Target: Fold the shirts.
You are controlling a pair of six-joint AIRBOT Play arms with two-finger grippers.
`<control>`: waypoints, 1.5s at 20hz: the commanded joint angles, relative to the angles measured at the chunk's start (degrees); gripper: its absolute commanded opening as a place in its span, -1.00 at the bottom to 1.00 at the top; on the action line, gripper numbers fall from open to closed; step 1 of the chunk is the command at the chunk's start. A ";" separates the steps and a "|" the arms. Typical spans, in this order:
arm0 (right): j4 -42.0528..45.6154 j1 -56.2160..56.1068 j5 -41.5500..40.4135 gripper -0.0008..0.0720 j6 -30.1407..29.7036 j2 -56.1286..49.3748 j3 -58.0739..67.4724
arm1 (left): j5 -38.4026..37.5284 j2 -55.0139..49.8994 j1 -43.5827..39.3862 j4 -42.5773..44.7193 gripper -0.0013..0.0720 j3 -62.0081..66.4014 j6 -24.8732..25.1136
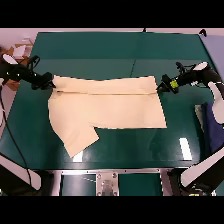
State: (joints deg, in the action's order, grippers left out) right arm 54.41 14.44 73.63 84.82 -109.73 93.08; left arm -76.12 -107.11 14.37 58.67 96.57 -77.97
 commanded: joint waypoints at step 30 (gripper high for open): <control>1.55 16.37 -8.46 0.54 -1.03 56.65 -65.53 | 2.40 52.02 7.87 -3.06 0.56 -67.34 -4.76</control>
State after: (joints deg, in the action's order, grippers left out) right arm 56.07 29.71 71.50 83.07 -60.73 38.61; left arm -77.34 -61.17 21.91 57.54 39.53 -81.19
